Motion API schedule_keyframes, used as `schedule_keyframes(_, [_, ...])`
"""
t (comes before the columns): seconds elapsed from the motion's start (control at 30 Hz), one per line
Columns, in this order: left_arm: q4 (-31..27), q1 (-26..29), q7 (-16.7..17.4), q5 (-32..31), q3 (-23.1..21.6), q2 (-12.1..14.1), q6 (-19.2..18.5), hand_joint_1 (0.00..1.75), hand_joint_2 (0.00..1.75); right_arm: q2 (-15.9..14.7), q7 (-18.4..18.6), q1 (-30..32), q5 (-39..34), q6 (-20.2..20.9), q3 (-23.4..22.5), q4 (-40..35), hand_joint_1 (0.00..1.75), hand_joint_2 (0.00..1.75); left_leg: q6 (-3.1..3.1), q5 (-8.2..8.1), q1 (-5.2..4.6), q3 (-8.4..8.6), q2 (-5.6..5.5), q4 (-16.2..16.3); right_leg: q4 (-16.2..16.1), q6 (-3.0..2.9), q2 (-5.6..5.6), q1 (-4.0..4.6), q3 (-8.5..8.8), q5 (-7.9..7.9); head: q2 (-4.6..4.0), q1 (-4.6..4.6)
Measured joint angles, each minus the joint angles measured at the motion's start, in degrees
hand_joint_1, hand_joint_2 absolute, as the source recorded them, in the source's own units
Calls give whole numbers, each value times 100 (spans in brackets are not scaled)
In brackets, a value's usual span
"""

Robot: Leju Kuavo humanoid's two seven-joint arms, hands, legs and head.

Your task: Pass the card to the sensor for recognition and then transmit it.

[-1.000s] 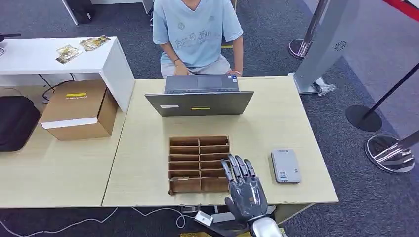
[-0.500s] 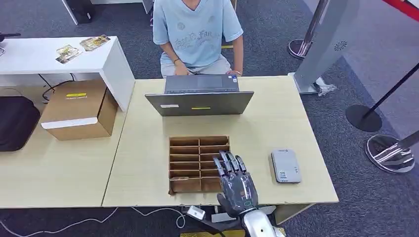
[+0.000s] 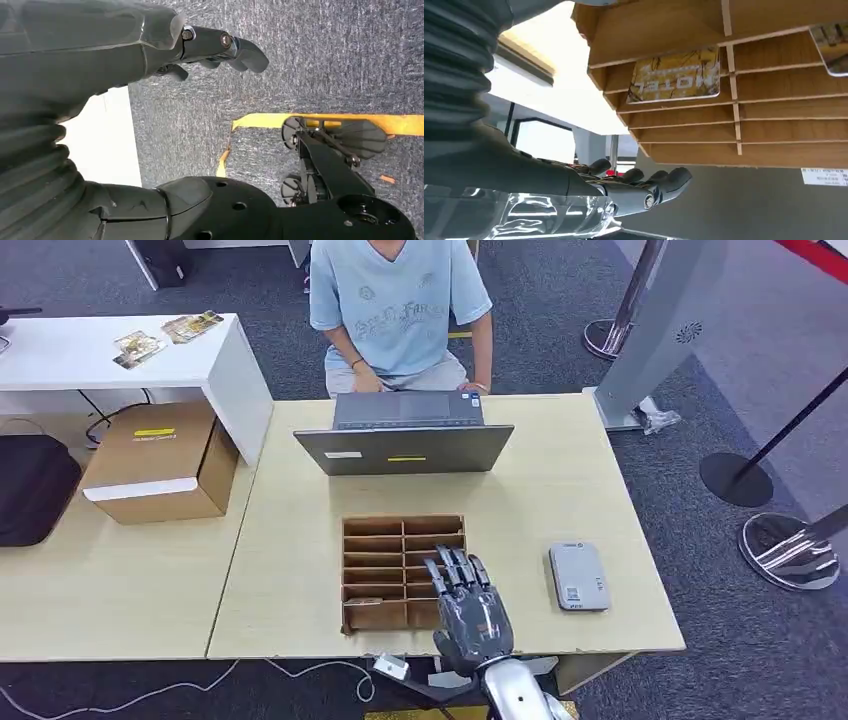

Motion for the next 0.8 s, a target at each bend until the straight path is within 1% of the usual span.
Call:
schedule_keyframes(0.57, [0,0,0,-20,-13,20,0,0,175,48,-37,-113,-96,-22,-50,323,0,175,0,0,0,0,0,0,0,0,0,0,0,0,0,0])
schedule_keyframes(0.6, [0,0,2,-26,-13,20,0,0,175,52,-37,-126,-116,-28,-59,349,2,175,0,0,0,0,0,0,0,0,0,0,0,0,0,2])
schedule_keyframes(0.63, [0,0,2,-33,-13,20,0,0,175,57,-37,-140,-127,-28,-72,376,9,175,0,0,0,0,0,0,0,0,0,0,0,0,0,0])
schedule_keyframes(0.7, [0,1,0,-35,-15,20,0,0,175,68,-35,-163,-162,-42,-96,424,12,175,0,0,0,0,0,0,0,0,0,0,0,0,0,0])
schedule_keyframes(0.73, [0,1,2,-35,-15,20,0,0,175,74,-35,-173,-179,-46,-103,450,7,175,0,0,0,0,0,0,0,0,0,0,0,0,0,0])
schedule_keyframes(0.8, [0,0,0,-37,-17,20,0,0,175,74,-35,-190,-184,-50,-109,494,3,175,0,0,0,0,0,0,0,0,0,0,0,0,0,0])
